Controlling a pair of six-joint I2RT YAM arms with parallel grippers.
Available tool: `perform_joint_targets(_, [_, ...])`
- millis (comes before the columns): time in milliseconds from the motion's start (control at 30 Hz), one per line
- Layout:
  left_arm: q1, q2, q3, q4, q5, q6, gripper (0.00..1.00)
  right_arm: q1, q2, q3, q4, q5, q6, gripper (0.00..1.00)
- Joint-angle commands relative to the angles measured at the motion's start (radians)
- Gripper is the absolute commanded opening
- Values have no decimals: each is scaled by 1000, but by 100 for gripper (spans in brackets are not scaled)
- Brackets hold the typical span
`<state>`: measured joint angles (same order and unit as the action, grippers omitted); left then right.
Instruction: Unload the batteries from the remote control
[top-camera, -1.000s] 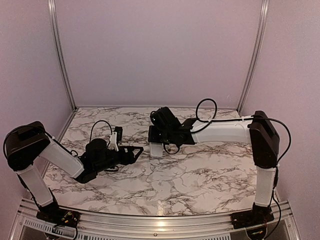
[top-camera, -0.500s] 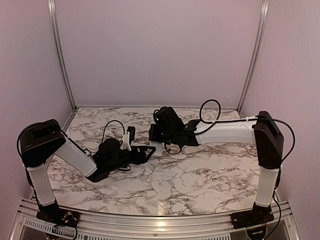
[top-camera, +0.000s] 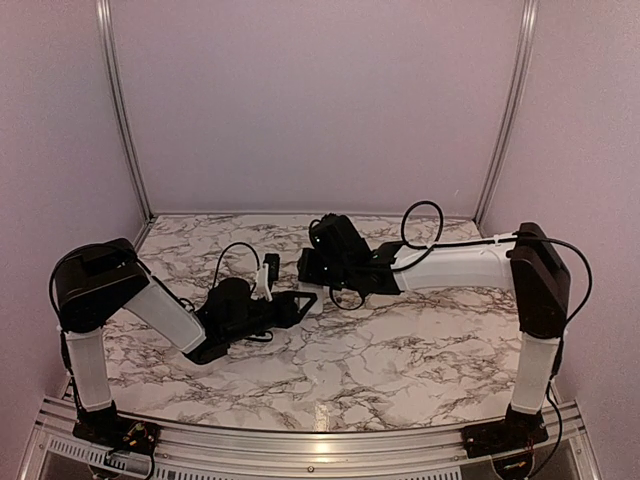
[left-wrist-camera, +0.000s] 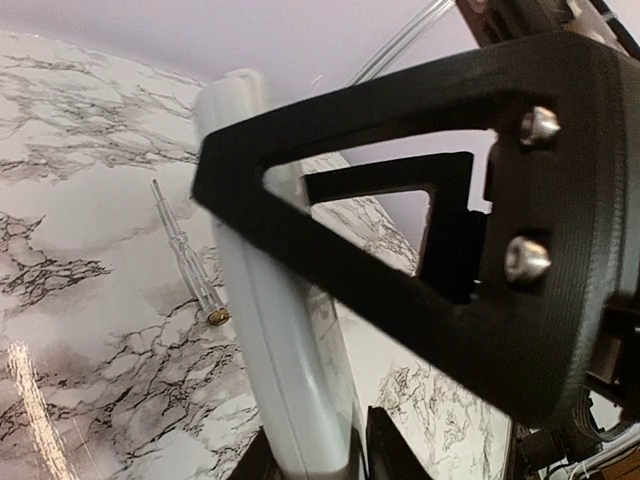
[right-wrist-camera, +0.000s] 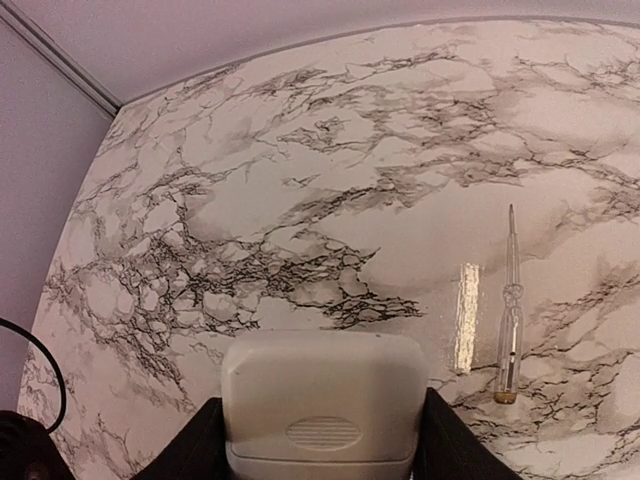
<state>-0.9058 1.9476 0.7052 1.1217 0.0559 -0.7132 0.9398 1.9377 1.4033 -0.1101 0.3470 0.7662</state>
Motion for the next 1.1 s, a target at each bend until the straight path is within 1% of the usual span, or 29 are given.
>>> perform_joint_targets(0, [-6,17,11,48,21,-18,18,7,-50,-8,32,1,20,40])
perform_joint_targets(100, [-6,9,-4,81,33,-37,10,8,-55,-15,33,1,21,40])
perform_joint_targets(233, [-6,4,-7,89,51,-59,5,7,-56,-21,35,2,22,41])
perform_joint_targets(333, [-6,3,-8,96,66,-71,0,7,-57,-22,35,-1,21,42])
perform_joint_targets(433, [-6,-6,-17,104,72,-74,0,8,-57,-27,38,-9,18,46])
perform_joint_targets(600, [-6,-56,-62,101,63,-71,0,6,-58,-29,38,-39,-18,68])
perform_joint_targets(667, [-7,-80,-83,96,57,-66,0,4,-62,-32,37,-49,-35,83])
perform_joint_targets(733, [-6,-102,-93,73,55,-61,0,3,-65,-32,32,-65,-61,94])
perform_joint_targets(767, [-6,-110,-96,65,55,-58,0,2,-66,-33,35,-78,-81,97])
perform_joint_targets(1000, [-5,-161,-118,12,52,-34,0,-11,-107,-48,40,-187,-262,98])
perform_joint_targets(1067, [-5,-172,-121,-6,47,-23,0,-30,-123,-64,52,-246,-303,98])
